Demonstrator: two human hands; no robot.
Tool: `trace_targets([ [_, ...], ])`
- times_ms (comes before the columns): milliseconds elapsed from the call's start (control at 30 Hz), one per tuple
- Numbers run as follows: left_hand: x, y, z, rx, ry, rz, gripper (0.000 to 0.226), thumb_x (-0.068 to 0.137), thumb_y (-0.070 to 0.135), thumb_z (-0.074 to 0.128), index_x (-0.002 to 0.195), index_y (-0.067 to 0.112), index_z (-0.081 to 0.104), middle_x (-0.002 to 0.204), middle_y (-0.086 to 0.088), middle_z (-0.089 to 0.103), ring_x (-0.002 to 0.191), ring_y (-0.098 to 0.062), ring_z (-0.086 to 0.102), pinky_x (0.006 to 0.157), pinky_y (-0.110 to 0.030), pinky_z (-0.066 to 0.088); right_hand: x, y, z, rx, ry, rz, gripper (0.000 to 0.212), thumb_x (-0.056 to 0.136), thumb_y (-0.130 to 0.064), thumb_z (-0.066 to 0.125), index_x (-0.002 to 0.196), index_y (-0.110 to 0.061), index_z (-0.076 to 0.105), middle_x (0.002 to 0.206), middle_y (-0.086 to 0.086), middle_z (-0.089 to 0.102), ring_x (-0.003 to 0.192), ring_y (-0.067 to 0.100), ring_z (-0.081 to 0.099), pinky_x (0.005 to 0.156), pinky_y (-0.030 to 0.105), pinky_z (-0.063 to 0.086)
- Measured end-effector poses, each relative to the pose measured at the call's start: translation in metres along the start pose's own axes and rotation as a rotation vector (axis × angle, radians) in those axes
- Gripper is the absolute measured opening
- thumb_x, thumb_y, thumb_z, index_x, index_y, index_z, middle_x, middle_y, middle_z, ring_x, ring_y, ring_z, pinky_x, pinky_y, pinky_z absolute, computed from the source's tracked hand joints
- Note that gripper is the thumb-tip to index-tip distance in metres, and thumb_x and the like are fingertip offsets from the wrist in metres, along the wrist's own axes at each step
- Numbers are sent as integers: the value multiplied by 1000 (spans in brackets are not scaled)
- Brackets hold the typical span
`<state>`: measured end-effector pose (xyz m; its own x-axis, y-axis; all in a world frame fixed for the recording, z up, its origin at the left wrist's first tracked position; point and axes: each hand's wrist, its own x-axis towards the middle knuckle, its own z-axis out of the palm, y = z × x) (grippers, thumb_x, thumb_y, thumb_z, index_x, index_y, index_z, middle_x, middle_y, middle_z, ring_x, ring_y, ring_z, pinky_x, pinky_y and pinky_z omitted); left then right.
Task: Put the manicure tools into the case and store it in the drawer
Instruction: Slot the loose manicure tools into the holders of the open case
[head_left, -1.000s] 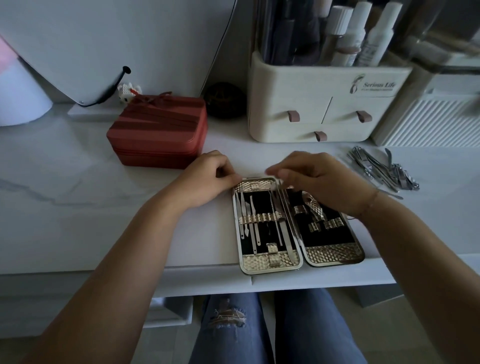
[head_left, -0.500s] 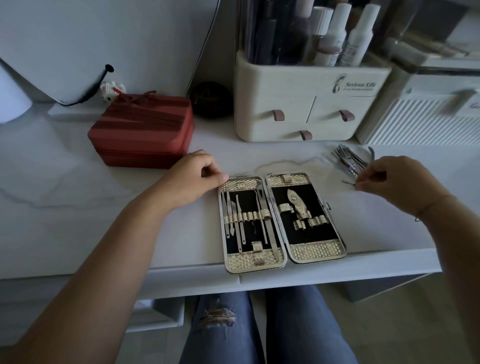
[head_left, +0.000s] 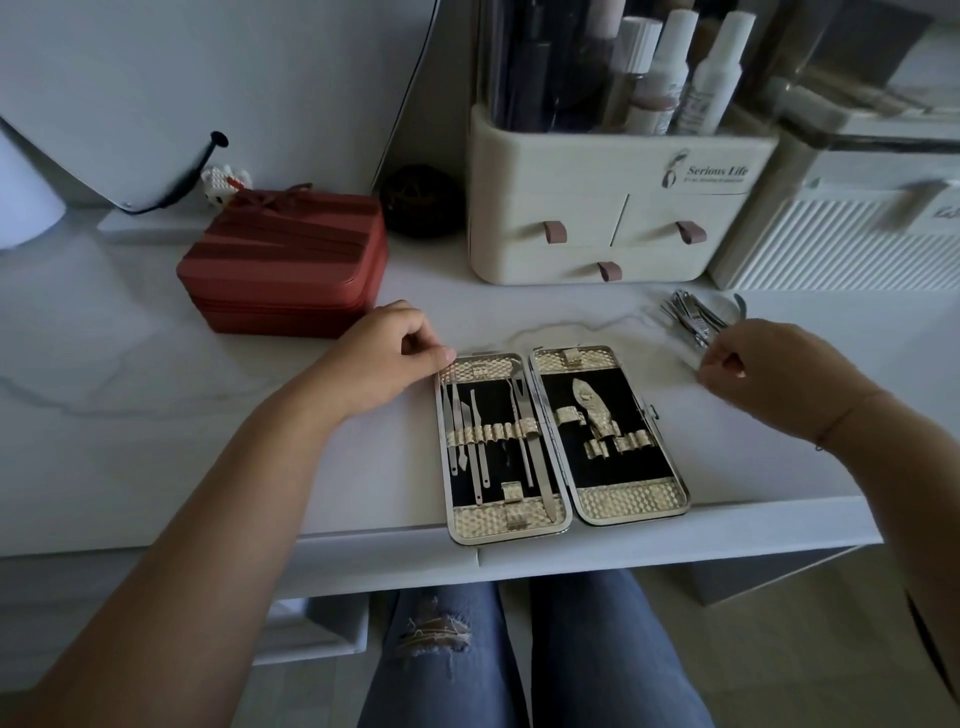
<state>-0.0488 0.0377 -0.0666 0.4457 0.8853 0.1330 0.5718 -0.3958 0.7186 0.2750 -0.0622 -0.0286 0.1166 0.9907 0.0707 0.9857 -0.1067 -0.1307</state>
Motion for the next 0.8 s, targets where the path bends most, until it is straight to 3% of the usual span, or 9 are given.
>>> trace_targets([
  [267,-1,1,0,-10,-1,1,19,82,22,69,67,23,56,82,4,52,70,-5,47,69,-19,37,-2,-7,0,79,21,-62,16,86,-21,60,70,-16,59,63,-6,55,61,12,51,59,25,37],
  [333,0,1,0,-6,-1,-5,19,81,22,69,67,23,56,81,6,51,70,-4,47,67,-16,36,-2,-23,-8,304,21,-84,16,85,-19,60,70,-14,61,56,-6,59,51,5,53,53,17,39],
  [433,1,1,0,-1,-2,-9,16,82,22,69,70,20,58,82,7,52,72,-4,48,68,-14,36,-1,-64,-12,869,-87,-106,5,83,-6,63,81,-10,65,55,0,66,44,5,55,49,16,47],
  [500,1,1,0,8,-1,-7,13,82,22,69,73,16,60,82,6,52,72,-4,48,66,-14,36,3,-90,-6,1055,-203,-121,18,82,-2,64,99,-7,64,58,2,67,49,8,59,51,18,50],
  [600,1,2,-1,10,0,-5,14,82,23,69,77,12,62,82,6,52,72,-5,48,63,-13,35,14,-120,8,1122,-309,-165,33,82,-2,64,114,-10,59,61,5,68,55,14,64,54,21,53],
  [800,1,1,-1,10,0,2,16,81,26,69,76,12,62,82,4,52,72,-7,49,66,-19,36,30,-141,25,1001,-280,-161,14,83,-6,65,91,-18,65,64,9,68,63,25,64,51,23,51],
])
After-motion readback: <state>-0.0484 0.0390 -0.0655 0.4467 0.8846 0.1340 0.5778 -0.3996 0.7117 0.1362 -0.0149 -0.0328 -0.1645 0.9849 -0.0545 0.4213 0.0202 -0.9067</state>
